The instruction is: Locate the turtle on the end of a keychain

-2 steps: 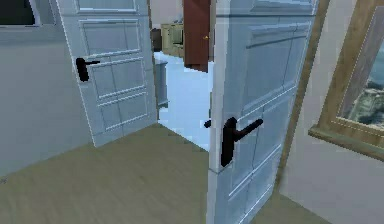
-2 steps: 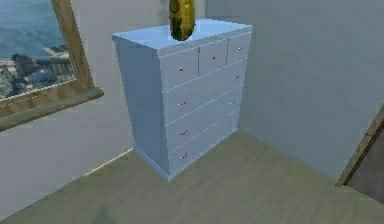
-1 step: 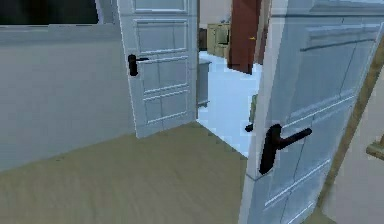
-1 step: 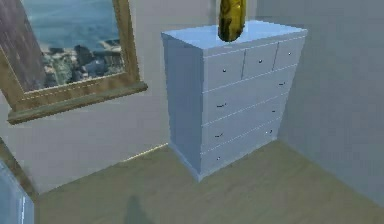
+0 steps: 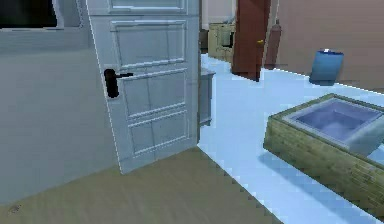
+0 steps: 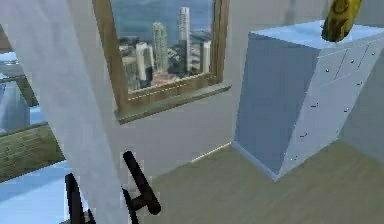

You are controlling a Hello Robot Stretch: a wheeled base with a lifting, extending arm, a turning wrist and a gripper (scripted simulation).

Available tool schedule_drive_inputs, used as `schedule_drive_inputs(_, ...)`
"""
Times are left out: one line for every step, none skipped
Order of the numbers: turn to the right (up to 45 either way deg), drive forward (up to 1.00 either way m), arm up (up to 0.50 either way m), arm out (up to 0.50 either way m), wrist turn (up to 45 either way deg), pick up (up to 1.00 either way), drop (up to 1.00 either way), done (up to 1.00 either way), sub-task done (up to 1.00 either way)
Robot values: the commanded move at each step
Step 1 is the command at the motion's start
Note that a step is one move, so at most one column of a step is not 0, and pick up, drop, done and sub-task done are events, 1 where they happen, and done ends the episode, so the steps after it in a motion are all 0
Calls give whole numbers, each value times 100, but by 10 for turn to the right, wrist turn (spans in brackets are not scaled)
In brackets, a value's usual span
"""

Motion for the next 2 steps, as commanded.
schedule_drive_inputs(-300, 0, 0, 0, 0, 0, 0, 0, 0)
schedule_drive_inputs(0, 5, 0, 0, 0, 0, 0, 0, 0)
